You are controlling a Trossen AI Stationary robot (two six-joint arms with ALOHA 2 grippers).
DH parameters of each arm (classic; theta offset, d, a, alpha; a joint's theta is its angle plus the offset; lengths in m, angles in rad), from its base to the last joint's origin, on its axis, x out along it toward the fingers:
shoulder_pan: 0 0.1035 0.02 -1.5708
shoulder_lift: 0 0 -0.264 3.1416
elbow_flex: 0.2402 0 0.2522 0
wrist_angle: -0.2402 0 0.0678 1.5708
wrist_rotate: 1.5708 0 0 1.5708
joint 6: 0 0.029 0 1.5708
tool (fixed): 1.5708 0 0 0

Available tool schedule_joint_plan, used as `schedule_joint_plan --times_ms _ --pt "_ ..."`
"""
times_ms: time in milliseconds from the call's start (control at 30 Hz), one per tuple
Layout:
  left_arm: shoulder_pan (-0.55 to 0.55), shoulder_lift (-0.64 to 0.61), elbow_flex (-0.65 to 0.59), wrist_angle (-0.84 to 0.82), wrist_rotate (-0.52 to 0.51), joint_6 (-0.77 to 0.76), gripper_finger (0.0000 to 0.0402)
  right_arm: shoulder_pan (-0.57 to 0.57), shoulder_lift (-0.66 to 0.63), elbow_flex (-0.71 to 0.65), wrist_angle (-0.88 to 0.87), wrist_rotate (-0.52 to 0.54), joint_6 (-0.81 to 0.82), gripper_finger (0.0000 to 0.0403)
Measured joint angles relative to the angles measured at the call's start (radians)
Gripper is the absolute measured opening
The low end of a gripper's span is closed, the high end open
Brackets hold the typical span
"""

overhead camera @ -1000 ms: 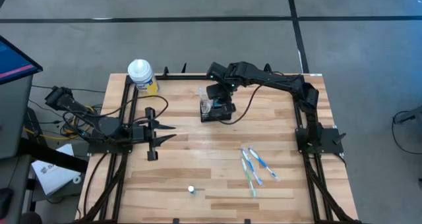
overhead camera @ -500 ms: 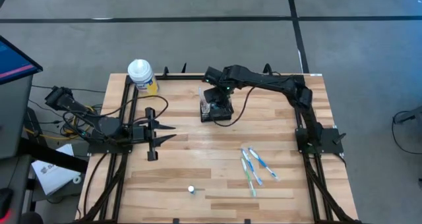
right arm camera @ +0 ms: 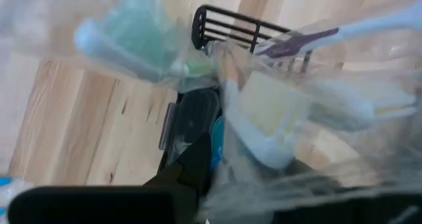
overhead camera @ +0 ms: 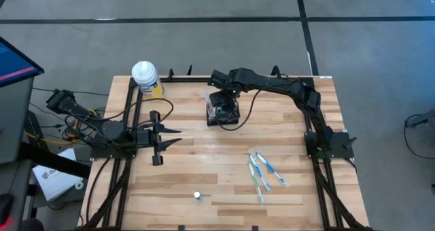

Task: Pick & Place toothbrushing station
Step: Put the mouthwash into the black mesh organizer

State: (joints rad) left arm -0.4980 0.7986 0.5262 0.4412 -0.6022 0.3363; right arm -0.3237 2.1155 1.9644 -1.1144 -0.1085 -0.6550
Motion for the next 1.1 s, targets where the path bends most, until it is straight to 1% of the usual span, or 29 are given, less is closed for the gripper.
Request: schedule_joint_plan --times_ms 167,300,467,633,700,767,867,967,1100 --pt "0.000 0.000 0.000 0.000 0.000 0.000 0.0092 -0.001 0.000 0.000 0.005 -0.003 0.000 0.0082" --pt "0.000 0.000 0.000 0.000 0.000 0.000 0.0092 -0.008 0.000 -0.007 0.020 -0.047 0.000 0.0082" --pt "0.000 0.000 0.000 0.000 0.000 0.000 0.0092 -0.007 0.000 -0.014 0.063 -0.048 0.000 0.0082" --pt "0.000 0.000 0.000 0.000 0.000 0.000 0.0092 -0.013 0.004 -0.014 0.045 -0.049 0.000 0.0082" --pt "0.000 0.000 0.000 0.000 0.000 0.000 0.0092 -0.013 0.030 -0.011 0.067 -0.053 0.001 0.0082" --pt "0.000 0.000 0.000 0.000 0.000 0.000 0.0092 -0.013 0.039 -0.017 0.037 -0.048 0.005 0.0082" --pt "0.000 0.000 0.000 0.000 0.000 0.000 0.0092 -0.013 0.058 -0.009 0.061 -0.054 0.004 0.0082" --pt "0.000 0.000 0.000 0.000 0.000 0.000 0.0092 -0.012 0.063 -0.015 0.043 -0.058 0.016 0.0083" --pt "0.000 0.000 0.000 0.000 0.000 0.000 0.0092 -0.013 0.063 -0.014 0.046 -0.059 0.019 0.0092"
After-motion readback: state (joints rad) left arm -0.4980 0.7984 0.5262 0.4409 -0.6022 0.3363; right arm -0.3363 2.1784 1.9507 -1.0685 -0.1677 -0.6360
